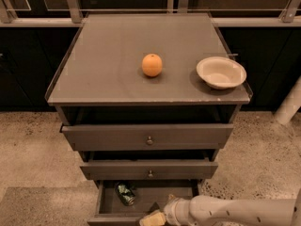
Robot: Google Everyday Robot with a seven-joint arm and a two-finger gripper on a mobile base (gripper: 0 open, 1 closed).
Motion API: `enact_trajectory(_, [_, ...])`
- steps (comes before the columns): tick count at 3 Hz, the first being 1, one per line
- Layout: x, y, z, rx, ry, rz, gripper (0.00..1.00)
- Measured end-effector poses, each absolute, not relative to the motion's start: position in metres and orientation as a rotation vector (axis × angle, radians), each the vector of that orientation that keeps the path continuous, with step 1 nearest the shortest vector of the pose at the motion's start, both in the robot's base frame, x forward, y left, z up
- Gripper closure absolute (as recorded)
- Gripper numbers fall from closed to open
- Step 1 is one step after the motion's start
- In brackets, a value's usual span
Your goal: Pick green can from bottom drawer and place on counter
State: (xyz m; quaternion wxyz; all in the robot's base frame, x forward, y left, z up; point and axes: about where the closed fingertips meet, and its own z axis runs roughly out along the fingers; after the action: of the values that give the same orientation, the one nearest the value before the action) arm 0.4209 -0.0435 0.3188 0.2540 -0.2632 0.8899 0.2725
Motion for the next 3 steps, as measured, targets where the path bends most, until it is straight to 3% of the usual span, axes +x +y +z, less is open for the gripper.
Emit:
enact_trajectory(2, [0.452, 0.008, 0.274, -0.697, 2.284, 0.735, 0.0])
enact_trajectory(3, [0.452, 0.008, 0.273, -0.696, 2.286, 0.735, 0.0])
